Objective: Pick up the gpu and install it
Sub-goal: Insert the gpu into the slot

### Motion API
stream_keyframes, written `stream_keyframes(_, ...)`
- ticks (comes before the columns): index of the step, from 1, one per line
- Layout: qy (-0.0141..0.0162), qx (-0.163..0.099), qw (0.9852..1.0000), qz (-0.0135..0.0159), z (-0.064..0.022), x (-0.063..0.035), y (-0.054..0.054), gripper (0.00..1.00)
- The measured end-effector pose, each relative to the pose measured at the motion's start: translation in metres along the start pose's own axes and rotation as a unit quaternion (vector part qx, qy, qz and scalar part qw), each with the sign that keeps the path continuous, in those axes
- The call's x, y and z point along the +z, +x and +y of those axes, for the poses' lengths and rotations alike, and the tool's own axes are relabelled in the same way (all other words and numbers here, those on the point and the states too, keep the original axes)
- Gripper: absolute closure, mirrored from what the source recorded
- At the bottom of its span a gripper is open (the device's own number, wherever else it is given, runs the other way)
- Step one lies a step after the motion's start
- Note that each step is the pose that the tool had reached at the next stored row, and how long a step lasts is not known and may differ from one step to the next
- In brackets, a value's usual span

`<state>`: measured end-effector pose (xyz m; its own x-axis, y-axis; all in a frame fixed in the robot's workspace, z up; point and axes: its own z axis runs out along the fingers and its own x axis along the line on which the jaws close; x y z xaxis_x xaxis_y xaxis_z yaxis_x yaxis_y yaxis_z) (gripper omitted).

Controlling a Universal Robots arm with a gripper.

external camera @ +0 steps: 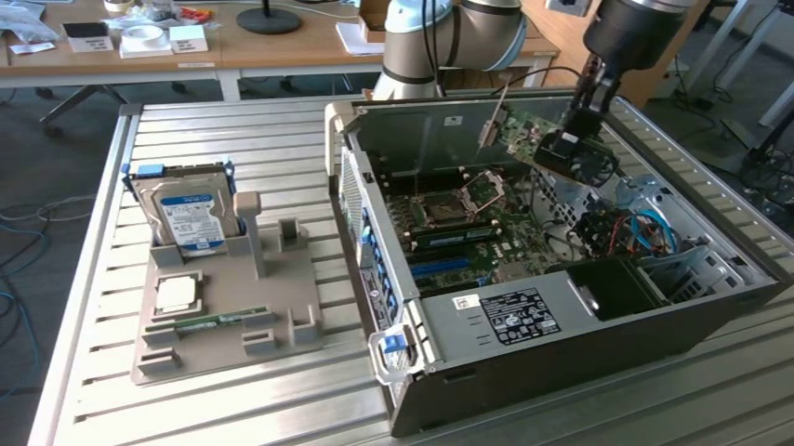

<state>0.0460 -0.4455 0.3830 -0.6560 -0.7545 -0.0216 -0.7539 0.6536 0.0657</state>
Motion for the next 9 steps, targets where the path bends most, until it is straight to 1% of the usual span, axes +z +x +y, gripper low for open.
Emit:
stream_keyframes(2,-0.0002,-0.018,0.9998,0.0014,0.0000,0.0002,0.0000,0.73)
stream_keyframes(4,-0.0004,-0.037,0.9993,0.0029,0.0000,0.0005,0.0000,0.73)
stream_keyframes(6,-0.0006,-0.055,0.9985,0.0043,0.0000,0.0008,0.0000,0.73)
stream_keyframes(9,-0.0010,-0.081,0.9967,0.0062,-0.0001,0.0013,0.0000,0.73)
